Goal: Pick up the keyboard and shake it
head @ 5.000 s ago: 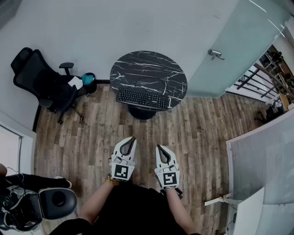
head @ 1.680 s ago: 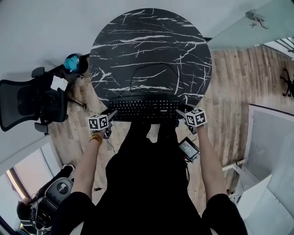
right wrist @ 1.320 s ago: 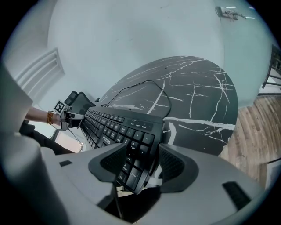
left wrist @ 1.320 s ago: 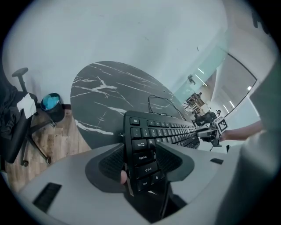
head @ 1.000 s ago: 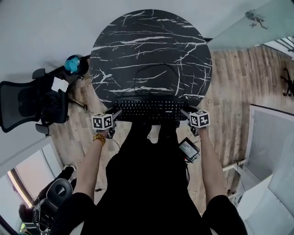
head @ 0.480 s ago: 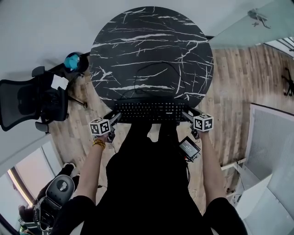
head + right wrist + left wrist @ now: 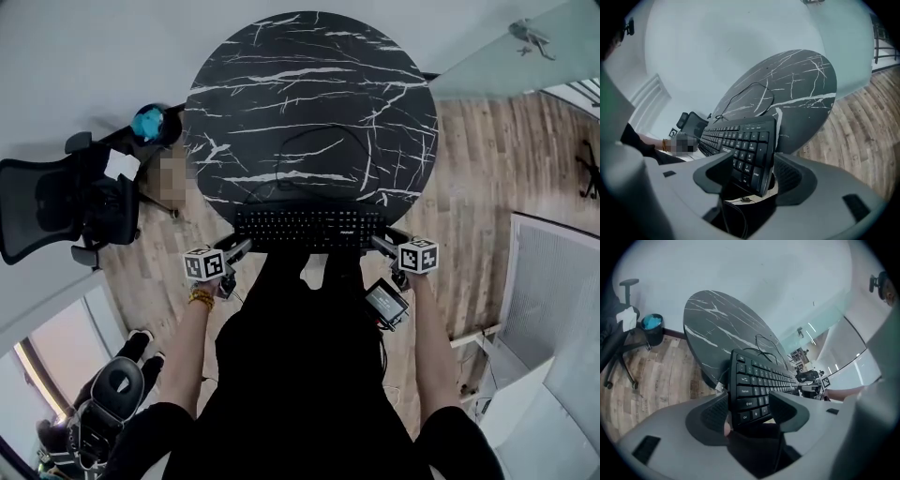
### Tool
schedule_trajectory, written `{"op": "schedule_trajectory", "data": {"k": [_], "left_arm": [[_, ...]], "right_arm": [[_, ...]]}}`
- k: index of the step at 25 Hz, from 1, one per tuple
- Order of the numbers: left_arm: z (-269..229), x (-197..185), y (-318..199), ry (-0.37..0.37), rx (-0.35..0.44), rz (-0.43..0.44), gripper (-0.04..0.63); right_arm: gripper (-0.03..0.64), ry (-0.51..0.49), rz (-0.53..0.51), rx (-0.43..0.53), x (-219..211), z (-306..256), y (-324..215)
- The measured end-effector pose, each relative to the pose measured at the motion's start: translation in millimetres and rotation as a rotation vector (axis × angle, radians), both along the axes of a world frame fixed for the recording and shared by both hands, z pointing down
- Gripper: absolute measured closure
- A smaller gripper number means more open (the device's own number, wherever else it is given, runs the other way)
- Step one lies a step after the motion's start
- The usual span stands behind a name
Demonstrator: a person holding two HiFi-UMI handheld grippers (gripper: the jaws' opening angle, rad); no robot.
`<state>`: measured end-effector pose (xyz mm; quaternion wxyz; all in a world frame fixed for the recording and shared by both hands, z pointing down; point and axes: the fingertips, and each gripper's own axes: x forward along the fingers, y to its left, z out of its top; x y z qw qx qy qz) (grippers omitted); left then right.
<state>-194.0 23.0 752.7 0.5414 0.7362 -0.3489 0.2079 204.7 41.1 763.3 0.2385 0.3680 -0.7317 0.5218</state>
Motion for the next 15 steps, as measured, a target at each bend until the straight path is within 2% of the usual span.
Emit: {"op": "schedule_trajectory", "data": {"k": [6,9,13,15], "left_arm": [[7,-2,9,0.007,-0.022,0.013,0.331],[16,-6,14,0.046,-0.061,-0.019,0.331],[11,1,7,0.152,-0.090,-0.057,0.331],[10,8,3,0.168,-0.084,-0.066,0.330]], "right_arm": [[0.364,0.004,-0.021,0.000,5,5,12],[0.362,-0.004,0.014,-0.023,17,15,16],[0.364,-0.117,0.098,-0.073,15,27,17],[0.364,-0.164,0.129,-0.072,14,29,14]]}}
